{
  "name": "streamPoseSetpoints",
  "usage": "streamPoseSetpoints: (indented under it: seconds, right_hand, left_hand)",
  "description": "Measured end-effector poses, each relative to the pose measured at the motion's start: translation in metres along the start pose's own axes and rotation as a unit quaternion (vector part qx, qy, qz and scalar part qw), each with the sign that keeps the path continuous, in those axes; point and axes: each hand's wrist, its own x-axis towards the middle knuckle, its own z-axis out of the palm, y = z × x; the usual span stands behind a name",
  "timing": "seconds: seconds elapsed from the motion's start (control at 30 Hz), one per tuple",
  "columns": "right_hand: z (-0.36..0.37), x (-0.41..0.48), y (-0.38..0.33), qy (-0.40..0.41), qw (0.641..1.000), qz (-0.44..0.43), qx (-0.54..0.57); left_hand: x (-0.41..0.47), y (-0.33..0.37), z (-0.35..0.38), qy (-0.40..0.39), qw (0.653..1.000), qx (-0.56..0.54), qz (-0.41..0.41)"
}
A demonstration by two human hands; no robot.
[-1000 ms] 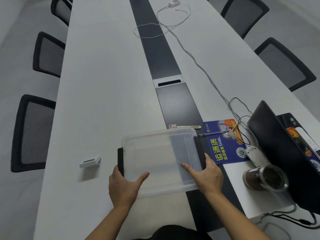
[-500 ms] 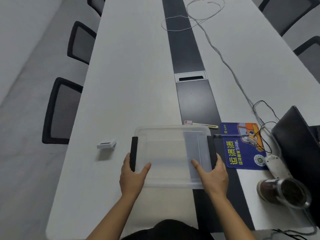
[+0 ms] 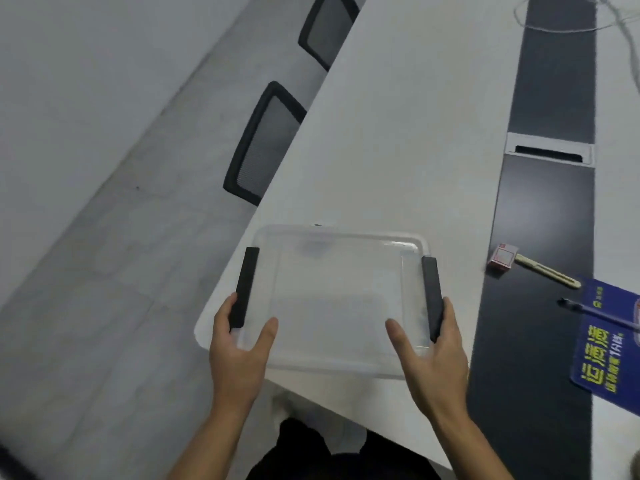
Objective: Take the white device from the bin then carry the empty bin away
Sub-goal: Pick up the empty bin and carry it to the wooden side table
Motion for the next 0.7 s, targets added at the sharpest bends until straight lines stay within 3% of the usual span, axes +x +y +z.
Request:
streamPoseSetpoints:
  seconds: [0.17, 0.47, 0.7]
  right_hand:
    - [0.086, -0.022, -0.063, -0.012, 0.997, -0.081, 0.005]
    - [0.308, -0.084, -0.186, -0.066, 0.985, -0.160, -0.006]
    - [0.412, -0.073, -0.256, -0.051, 0.982, -0.181, -0.012]
  left_hand:
    - [0.043, -0.026, -0.090, 0.060, 0.996, -0.057, 0.021]
    - [0.152, -0.098, -0.301, 0.143, 0.981, -0.130, 0.020]
    - [0.254, -0.113, -0.371, 0.146, 0.978, -0.150, 0.022]
